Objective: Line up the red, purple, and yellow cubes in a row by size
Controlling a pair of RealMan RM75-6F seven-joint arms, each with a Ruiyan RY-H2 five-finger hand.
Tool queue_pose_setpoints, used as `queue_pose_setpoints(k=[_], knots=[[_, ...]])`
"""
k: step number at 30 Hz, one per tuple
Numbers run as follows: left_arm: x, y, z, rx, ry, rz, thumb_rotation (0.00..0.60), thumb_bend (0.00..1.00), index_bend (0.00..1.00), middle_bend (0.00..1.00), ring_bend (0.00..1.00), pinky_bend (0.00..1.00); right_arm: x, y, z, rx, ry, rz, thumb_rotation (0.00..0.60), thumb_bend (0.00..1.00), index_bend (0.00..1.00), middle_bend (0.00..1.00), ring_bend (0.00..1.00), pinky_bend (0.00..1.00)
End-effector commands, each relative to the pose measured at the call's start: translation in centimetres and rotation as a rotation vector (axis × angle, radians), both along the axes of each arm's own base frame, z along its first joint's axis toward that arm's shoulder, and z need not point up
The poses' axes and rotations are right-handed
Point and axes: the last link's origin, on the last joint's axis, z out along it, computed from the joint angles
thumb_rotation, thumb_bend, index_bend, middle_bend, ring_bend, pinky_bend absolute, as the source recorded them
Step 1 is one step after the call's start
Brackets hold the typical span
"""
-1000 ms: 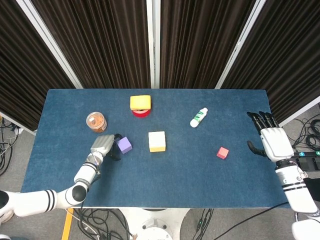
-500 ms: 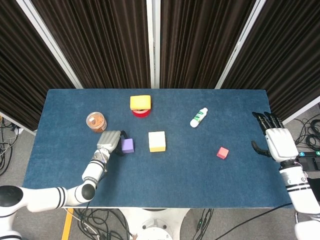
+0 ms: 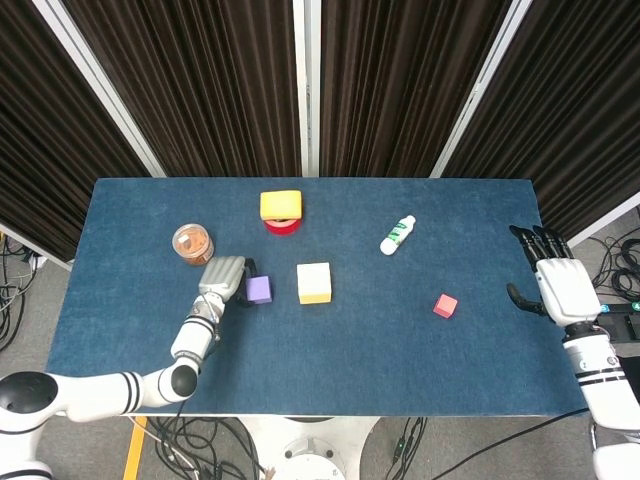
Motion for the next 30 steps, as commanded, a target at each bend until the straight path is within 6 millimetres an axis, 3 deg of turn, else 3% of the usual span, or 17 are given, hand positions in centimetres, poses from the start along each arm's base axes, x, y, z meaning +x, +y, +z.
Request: queue_pose_setpoints(k=[1,30], knots=[[0.6,0.4,0.1,-0.009,-0.021,-0.004,0.6,0.05,0.58,0.83,0.91,0.99,0.0,0.1,0.1,-0.002,0.001,0.001,0.6,0.26,0.0,0.1,0.0,0.0],[3.8,2.6,-2.2,-0.141,-0.08,-0.006,0.6,0.06,0.57,0.83,0.91,0.99,-0.6,0.4,1.1,-0.028,0.014,-0.019,0.6,0.26,0.0,0.1,0.0,0.0]])
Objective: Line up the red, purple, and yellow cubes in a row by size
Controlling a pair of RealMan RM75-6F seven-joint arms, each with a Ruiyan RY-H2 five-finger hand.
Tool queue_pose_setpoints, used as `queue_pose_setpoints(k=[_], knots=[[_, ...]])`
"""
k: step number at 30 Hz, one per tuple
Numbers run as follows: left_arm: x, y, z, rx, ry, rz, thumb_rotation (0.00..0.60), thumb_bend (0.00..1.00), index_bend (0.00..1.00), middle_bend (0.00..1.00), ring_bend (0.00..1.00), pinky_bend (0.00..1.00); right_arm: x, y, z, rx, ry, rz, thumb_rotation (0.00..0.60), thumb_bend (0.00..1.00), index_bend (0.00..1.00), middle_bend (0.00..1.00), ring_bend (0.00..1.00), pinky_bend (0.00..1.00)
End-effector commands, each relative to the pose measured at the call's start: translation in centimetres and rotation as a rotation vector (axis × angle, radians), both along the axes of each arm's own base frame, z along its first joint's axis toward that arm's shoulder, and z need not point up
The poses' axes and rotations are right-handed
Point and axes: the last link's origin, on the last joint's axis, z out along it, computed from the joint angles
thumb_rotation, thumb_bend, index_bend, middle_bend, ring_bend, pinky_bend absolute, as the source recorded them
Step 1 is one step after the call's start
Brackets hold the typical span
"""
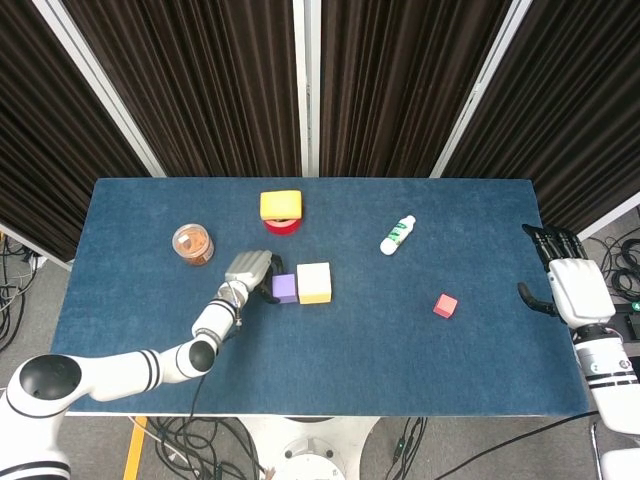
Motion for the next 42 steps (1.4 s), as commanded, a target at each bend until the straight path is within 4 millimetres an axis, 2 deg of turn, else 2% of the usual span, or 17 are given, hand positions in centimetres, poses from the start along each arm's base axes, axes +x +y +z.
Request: queue_pose_setpoints(k=[1,23,30,42], knots=[[0.2,0.0,-0.2,-0.002,0.0,-0.006,0.6,0.06,0.57,0.83,0.91,0.99,-0.1,0.0,0.0,0.0,0.0,-0.003,0.6,0.26,0.0,0.1,0.0,0.0],[1.2,0.5,-1.0,-0.009,0.012,-0.026,0.6,0.06,0.54,0.83,0.91,0.99,-0.7,0.2,0.4,-0.009,0.0,-0.019,0.6,0.26,0.0,0.1,0.0,0.0],[1.4,0.3,-1.2,-0.003,0.018,-0.031,0.6,0.06,0.47,0.83,0.91,0.98,-0.8,0.2,0.4,-0.008,-0.003,-0.023,0.6,0.26,0.0,0.1,0.0,0.0],[1.5,0.0,-1.2,0.006,0.032,-0.043,0.6,0.04,0.27,0.82,0.91,0.98,-0.9,0.4,0.7,-0.017,-0.003,-0.023,0.6,0.26,0.0,0.1,0.0,0.0]])
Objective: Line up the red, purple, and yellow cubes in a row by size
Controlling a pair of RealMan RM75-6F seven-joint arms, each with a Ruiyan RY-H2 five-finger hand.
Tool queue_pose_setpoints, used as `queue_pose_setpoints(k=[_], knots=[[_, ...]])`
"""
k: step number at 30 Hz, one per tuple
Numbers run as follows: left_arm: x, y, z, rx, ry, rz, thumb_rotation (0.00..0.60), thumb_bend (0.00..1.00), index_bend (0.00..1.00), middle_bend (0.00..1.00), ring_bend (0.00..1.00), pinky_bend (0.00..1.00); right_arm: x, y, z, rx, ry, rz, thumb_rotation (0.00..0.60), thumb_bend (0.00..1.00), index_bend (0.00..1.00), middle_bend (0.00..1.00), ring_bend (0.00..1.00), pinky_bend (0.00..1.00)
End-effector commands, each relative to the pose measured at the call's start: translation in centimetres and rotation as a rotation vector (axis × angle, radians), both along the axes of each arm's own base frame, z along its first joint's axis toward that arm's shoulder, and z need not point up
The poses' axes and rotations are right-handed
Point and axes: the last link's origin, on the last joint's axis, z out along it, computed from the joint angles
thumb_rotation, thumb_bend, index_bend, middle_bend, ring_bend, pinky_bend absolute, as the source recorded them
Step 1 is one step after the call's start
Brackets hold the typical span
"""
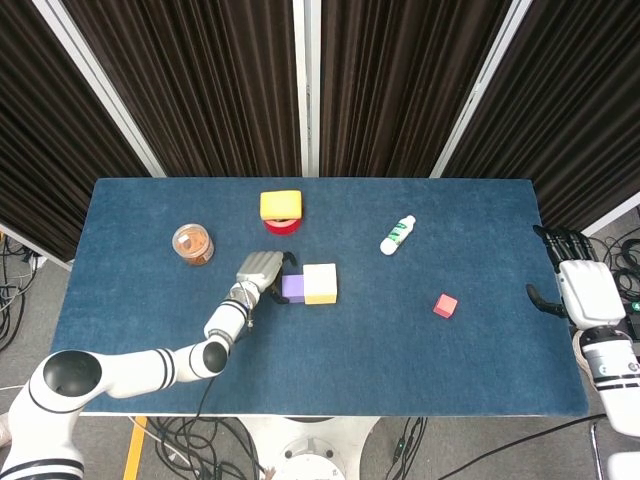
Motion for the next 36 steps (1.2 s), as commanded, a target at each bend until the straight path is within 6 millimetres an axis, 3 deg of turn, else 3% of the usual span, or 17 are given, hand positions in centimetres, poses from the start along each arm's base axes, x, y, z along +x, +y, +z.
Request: queue_pose_setpoints(k=[1,11,16,18,21,25,31,36], knots=[[0.1,-0.1,0.2,0.007,0.013,-0.014,0.6,0.04,0.24,0.82,0.91,0.98,-0.1,0.0,0.0,-0.001,-0.001,-0.002,0.6,0.26,0.0,0.1,0.0,0.0],[-0.1,-0.7,1.9,0.031,0.014,-0.048,0.6,0.04,0.11,0.81,0.91,0.97,-0.4,0.3,-0.4,0.017,0.004,-0.01,0.6,0.27,0.0,0.1,0.0,0.0],[-0.9,-1.4,5.8,0.12,-0.013,-0.08,0.6,0.03,0.1,0.8,0.9,0.97,-0.9,0.7,-1.0,0.06,0.027,-0.017,0.6,0.28,0.0,0.09,0.0,0.0],[-1.9,-2.0,8.1,0.187,-0.022,-0.097,0.6,0.03,0.1,0.79,0.89,0.96,-1.3,0.9,-1.5,0.101,0.055,-0.017,0.6,0.29,0.06,0.09,0.0,0.0],[-4.1,-3.0,11.2,0.297,-0.023,-0.111,0.6,0.03,0.11,0.74,0.82,0.96,-2.0,0.9,-2.7,0.176,0.125,-0.008,0.6,0.29,0.2,0.09,0.0,0.0],[-6.9,-4.5,14.0,0.4,-0.032,-0.106,0.6,0.03,0.14,0.63,0.65,0.91,-2.5,0.3,-4.8,0.276,0.215,0.014,0.6,0.29,0.22,0.1,0.0,0.0],[-10.5,-6.7,16.0,0.466,-0.062,-0.044,0.6,0.02,0.15,0.49,0.47,0.68,-2.5,-1.6,-8.1,0.388,0.355,0.083,0.6,0.29,0.2,0.09,0.0,0.0],[-12.1,-7.6,16.6,0.471,-0.075,-0.005,0.6,0.02,0.16,0.43,0.4,0.59,-2.3,-3.3,-10.7,0.442,0.454,0.158,0.6,0.28,0.18,0.09,0.0,0.0]])
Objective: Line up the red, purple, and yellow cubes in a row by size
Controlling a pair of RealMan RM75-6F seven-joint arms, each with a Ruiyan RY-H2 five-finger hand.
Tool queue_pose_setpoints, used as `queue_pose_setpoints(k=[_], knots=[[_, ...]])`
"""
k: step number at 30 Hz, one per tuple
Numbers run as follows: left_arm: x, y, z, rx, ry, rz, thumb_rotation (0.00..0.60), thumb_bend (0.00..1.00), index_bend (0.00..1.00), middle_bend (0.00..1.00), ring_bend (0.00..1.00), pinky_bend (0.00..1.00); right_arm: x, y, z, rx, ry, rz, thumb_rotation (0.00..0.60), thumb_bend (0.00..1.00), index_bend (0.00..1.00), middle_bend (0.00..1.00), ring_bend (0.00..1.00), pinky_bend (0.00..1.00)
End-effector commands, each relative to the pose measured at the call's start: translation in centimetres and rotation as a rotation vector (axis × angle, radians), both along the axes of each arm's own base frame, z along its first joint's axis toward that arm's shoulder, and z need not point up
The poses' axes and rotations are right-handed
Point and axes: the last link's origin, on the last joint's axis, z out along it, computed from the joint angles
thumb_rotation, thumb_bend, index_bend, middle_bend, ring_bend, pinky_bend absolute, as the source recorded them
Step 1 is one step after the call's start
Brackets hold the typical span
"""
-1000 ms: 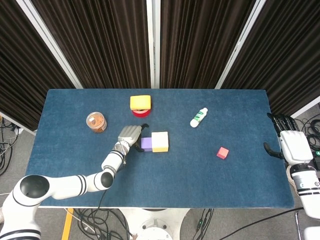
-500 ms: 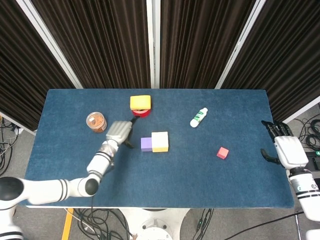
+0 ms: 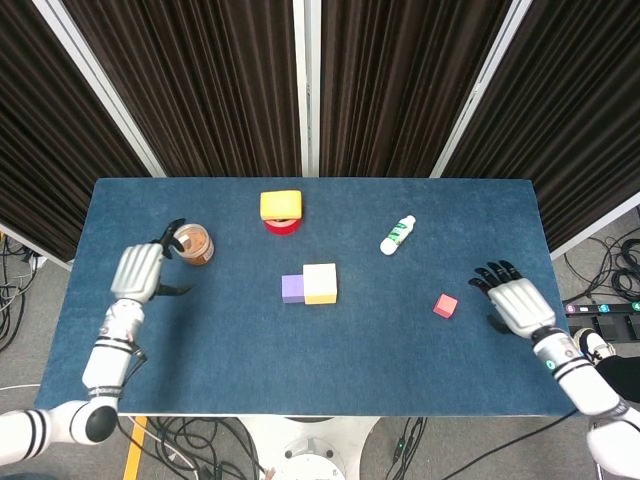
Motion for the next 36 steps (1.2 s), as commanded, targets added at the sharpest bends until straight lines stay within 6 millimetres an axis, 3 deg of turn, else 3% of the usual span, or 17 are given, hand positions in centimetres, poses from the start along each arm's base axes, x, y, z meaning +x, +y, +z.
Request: queue_pose_setpoints(k=[1,6,9,19,22,30,36], knots=[[-0.8,-0.5,0.4,0.001,-0.008,0.015,0.6,0.02,0.16,0.42,0.4,0.59,0.4,-1.1,-2.2,0.059,0.068,0.071,0.6,0.28,0.18,0.09,0.0,0.0],[-1.5,-1.0,0.8,0.009,-0.021,0.033,0.6,0.02,0.16,0.4,0.38,0.58,0.7,-1.9,-4.2,0.082,0.118,0.162,0.6,0.26,0.17,0.09,0.0,0.0],[-1.7,-1.1,0.9,0.008,-0.033,0.044,0.6,0.02,0.16,0.39,0.37,0.58,0.8,-2.2,-5.3,0.078,0.122,0.203,0.6,0.2,0.17,0.09,0.0,0.0],[-2.0,-1.0,1.5,0.027,-0.045,0.058,0.6,0.01,0.16,0.37,0.35,0.58,0.5,-2.9,-7.1,0.071,0.106,0.231,0.6,0.14,0.2,0.11,0.0,0.0],[-2.2,-1.0,1.6,0.029,-0.05,0.064,0.6,0.01,0.16,0.36,0.35,0.58,0.4,-3.1,-7.4,0.076,0.099,0.228,0.6,0.14,0.25,0.11,0.0,0.0],[-2.6,-1.0,1.7,0.035,-0.058,0.081,0.6,0.01,0.16,0.36,0.34,0.58,0.1,-3.2,-7.7,0.075,0.076,0.226,0.6,0.25,0.56,0.15,0.0,0.0],[-3.2,-1.1,2.0,0.052,-0.06,0.096,0.6,0.01,0.16,0.36,0.34,0.58,1.3,-3.1,-6.5,0.044,0.018,0.267,0.6,0.27,0.62,0.17,0.0,0.0]])
